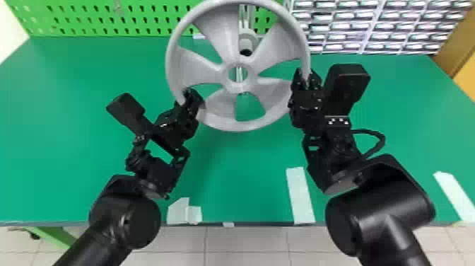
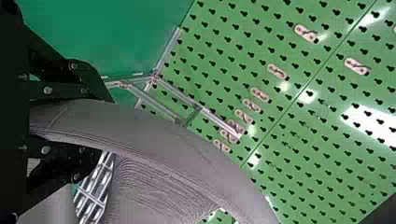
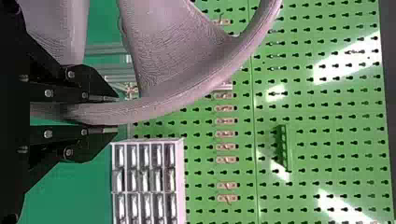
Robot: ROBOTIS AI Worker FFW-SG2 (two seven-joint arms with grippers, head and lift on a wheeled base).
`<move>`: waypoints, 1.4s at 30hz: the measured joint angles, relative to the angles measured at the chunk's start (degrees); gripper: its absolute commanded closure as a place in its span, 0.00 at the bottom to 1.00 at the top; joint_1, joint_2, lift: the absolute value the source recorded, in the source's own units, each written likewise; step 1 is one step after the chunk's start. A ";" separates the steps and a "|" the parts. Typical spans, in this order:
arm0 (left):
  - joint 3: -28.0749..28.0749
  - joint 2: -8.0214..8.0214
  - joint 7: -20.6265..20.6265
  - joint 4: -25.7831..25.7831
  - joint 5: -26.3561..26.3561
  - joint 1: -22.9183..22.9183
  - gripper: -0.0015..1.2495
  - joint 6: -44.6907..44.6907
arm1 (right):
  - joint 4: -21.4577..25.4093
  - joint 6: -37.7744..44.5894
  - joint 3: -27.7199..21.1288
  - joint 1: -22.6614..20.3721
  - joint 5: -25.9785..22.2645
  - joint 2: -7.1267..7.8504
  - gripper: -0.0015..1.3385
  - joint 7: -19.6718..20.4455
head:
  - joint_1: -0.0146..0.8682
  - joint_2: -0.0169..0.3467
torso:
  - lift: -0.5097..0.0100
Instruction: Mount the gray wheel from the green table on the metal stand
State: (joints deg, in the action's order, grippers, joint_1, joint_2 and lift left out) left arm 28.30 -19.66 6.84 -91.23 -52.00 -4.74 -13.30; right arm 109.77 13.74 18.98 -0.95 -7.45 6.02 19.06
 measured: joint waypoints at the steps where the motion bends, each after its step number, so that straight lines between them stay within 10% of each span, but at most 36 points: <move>1: 0.11 0.06 -0.19 0.37 0.04 -0.33 0.87 0.05 | -0.20 -0.22 -0.12 0.06 0.16 -0.03 0.99 -0.03 | 1.00 0.19 | 0.79; 42: -4.81 6.29 -3.74 11.13 9.69 -8.56 0.88 5.09 | -6.77 2.15 -2.96 5.96 1.37 -1.97 1.00 -0.70 | 1.00 0.19 | 0.79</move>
State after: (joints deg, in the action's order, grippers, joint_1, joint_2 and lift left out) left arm 23.49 -13.37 3.10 -80.10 -42.31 -13.30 -8.21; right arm 103.00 15.89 16.02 5.01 -6.08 4.05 18.36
